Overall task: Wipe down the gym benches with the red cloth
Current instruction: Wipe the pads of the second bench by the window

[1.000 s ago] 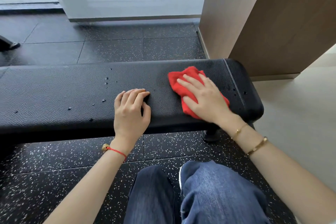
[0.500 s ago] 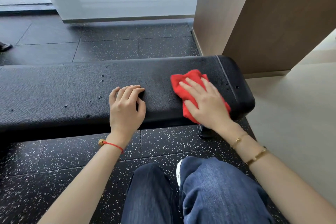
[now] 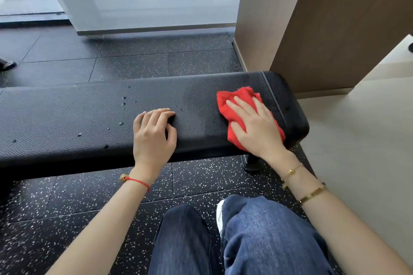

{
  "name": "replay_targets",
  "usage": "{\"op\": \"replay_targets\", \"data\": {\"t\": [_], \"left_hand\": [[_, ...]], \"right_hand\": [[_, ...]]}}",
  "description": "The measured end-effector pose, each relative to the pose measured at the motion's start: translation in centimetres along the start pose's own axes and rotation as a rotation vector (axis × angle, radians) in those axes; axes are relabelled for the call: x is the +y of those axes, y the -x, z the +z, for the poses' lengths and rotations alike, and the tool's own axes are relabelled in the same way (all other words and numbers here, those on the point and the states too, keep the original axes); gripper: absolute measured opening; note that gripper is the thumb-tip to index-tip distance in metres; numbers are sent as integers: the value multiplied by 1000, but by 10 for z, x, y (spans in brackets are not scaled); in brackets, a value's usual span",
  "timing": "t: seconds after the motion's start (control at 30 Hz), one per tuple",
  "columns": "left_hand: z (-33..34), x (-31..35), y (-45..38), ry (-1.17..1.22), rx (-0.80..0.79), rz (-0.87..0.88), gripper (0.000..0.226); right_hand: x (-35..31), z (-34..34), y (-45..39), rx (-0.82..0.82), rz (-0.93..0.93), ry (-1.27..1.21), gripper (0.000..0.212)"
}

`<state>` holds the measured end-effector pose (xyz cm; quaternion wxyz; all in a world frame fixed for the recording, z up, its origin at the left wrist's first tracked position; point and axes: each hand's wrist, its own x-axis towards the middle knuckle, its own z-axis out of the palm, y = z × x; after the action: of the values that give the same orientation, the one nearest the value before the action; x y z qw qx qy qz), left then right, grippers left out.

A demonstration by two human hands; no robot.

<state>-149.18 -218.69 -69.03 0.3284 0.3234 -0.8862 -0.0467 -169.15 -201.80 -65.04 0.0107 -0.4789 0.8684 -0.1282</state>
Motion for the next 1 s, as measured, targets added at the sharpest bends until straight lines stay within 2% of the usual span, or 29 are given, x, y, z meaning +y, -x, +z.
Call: {"op": "replay_targets", "data": {"t": [0.13,0.2,0.27,0.37,0.5,0.57,0.7,0.83,0.9,1.0], "left_hand": [[0,0,0,-7,-6,-2,29],[0,1,1,-12,-8,-5,29],[0,2,1,-20,-8,-7,29],[0,3,1,-19,-7,-9,29],[0,0,2,-21,-1,-2,29],[1,-1,2,-16,6,1,29],[3,2,1,-6,6,3,29],[2,5,1,-16,4,2,29],[1,6,1,-16,4,4,29],[0,5,0,-20,1,4,28]], "right_hand": [[40,-5,5,99,230,40,55],[52,-7,-7,116,360,30,54],[52,-8,-28,95,412,13,54],[38,-8,-52,22,333,19,55],[19,-4,-27,-6,25,39,56],[24,-4,-4,-15,-60,5,56],[51,-9,-8,34,44,8,54],[36,-6,-54,17,92,5,51],[15,-1,-65,-19,27,-4,52],[-17,8,-53,-55,-195,-20,54]]}}
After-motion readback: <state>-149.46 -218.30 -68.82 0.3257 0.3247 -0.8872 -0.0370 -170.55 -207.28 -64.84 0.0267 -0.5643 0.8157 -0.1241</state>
